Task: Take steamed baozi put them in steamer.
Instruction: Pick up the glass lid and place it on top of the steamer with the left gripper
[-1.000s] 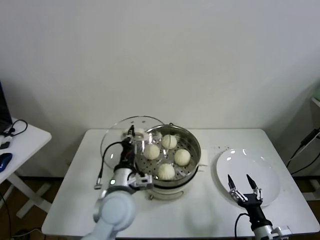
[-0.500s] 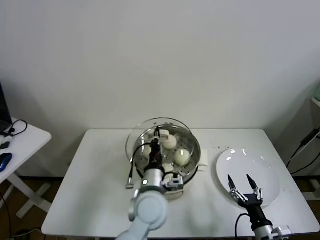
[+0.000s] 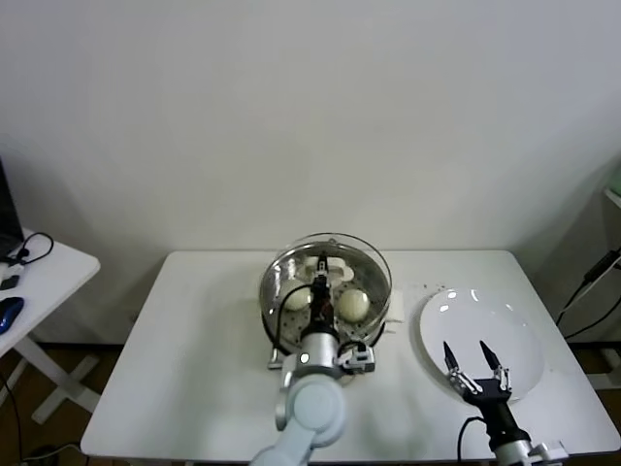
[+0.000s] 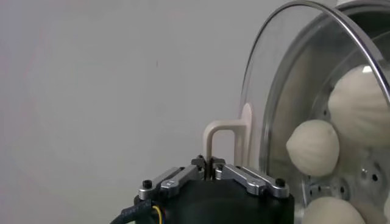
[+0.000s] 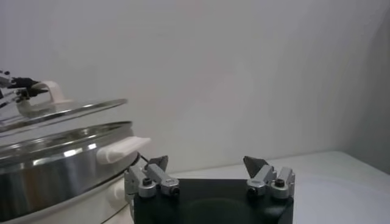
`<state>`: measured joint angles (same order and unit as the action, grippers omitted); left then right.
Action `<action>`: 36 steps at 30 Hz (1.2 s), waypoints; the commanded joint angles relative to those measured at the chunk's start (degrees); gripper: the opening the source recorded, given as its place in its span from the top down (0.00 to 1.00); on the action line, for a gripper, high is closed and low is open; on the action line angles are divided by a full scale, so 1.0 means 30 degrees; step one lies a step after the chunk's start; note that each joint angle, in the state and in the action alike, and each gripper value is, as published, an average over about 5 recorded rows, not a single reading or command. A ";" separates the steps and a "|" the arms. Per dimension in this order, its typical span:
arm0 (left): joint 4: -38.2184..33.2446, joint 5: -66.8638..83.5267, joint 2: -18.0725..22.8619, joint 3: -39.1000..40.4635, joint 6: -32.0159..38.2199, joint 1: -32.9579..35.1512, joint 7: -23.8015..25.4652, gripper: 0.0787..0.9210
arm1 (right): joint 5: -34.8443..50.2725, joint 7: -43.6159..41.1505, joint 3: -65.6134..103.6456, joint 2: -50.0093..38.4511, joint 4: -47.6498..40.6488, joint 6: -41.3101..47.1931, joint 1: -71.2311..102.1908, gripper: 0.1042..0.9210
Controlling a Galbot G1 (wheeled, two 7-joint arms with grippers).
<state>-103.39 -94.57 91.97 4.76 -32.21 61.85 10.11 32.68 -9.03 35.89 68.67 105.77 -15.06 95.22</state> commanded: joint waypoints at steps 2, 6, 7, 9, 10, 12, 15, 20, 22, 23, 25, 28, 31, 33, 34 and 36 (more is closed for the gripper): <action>0.0791 -0.0245 0.0411 0.0077 0.0152 0.0308 -0.0866 0.93 | 0.0028 -0.0056 0.0059 0.0073 0.0108 -0.0030 0.0082 0.12; 0.0846 -0.0336 0.0248 -0.0075 0.0228 0.0318 -0.0807 0.93 | 0.0041 -0.0093 0.0111 0.0048 0.0111 -0.0064 0.0130 0.12; 0.0864 -0.0338 0.0193 -0.0119 0.0240 0.0317 -0.0799 0.93 | 0.0046 -0.0096 0.0119 0.0046 0.0112 -0.0071 0.0135 0.12; 0.0915 -0.0329 0.0101 -0.0202 0.0263 0.0311 -0.0780 0.93 | 0.0053 -0.0101 0.0128 0.0050 0.0113 -0.0083 0.0145 0.12; 0.0947 -0.0331 0.0065 -0.0234 0.0275 0.0305 -0.0775 0.93 | 0.0054 -0.0102 0.0130 0.0056 0.0113 -0.0085 0.0149 0.12; 0.1000 -0.0347 0.0006 -0.0284 0.0302 0.0301 -0.0748 0.93 | 0.0053 -0.0109 0.0132 0.0078 0.0125 -0.0089 0.0156 0.12; 0.1041 -0.0350 -0.0059 -0.0314 0.0330 0.0296 -0.0712 0.93 | 0.0054 -0.0119 0.0138 0.0117 0.0154 -0.0091 0.0160 0.12; 0.1080 -0.0167 -0.0029 -0.0287 0.0322 0.0310 -0.0690 0.93 | 0.0060 -0.0106 0.0174 0.0132 0.0118 -0.0083 0.0093 0.12; 0.1104 -0.0083 -0.0011 -0.0284 0.0354 0.0354 -0.0717 0.93 | 0.0064 -0.0099 0.0184 0.0132 0.0106 -0.0076 0.0067 0.12; 0.1115 -0.0035 -0.0008 -0.0275 0.0361 0.0371 -0.0737 0.93 | 0.0066 -0.0095 0.0187 0.0132 0.0099 -0.0074 0.0059 0.12; 0.1143 0.0051 0.0018 -0.0253 0.0345 0.0371 -0.0797 0.93 | 0.0069 -0.0094 0.0192 0.0128 0.0077 -0.0073 0.0052 0.12; 0.1214 0.0112 0.0094 -0.0229 0.0316 0.0296 -0.0884 0.93 | 0.0071 -0.0099 0.0189 0.0123 0.0051 -0.0080 0.0048 0.12; 0.1349 0.0071 0.0137 -0.0238 0.0353 0.0195 -0.1010 0.93 | 0.0077 -0.0084 0.0172 0.0145 0.0047 -0.0094 0.0023 0.12; 0.1424 0.0004 0.0118 -0.0246 0.0401 0.0167 -0.1086 0.93 | 0.0081 -0.0072 0.0163 0.0174 0.0048 -0.0102 0.0003 0.12; 0.1449 -0.0044 0.0099 -0.0250 0.0433 0.0170 -0.1113 0.93 | 0.0083 -0.0071 0.0160 0.0187 0.0047 -0.0109 -0.0004 0.12; 0.1460 -0.0161 0.0068 -0.0264 0.0492 0.0206 -0.1132 0.93 | 0.0087 -0.0073 0.0159 0.0203 0.0043 -0.0123 -0.0008 0.12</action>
<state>-99.38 -94.63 92.20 3.99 -31.15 62.36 7.10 32.90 -9.36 36.39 69.21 105.95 -15.36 95.23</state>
